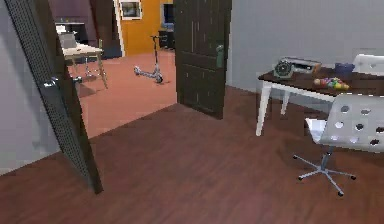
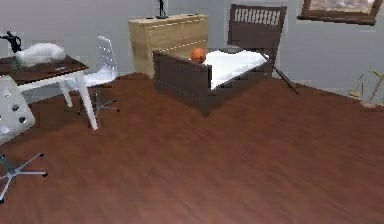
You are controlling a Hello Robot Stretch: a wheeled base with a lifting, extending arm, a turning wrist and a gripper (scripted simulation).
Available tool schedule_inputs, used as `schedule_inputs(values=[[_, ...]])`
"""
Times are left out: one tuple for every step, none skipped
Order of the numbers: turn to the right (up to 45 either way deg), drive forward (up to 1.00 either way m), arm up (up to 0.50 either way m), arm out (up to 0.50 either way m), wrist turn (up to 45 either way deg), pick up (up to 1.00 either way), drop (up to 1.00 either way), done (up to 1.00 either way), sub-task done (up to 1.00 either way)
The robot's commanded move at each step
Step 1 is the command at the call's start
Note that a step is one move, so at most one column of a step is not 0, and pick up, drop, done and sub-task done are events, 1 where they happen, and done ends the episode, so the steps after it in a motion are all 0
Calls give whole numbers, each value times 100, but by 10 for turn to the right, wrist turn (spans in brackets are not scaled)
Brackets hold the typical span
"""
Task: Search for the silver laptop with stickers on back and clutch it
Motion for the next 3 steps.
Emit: schedule_inputs(values=[[-120,0,0,0,0,0,0,0,0],[0,100,0,0,0,0,0,0,0],[-60,0,0,0,0,0,0,0,0]])
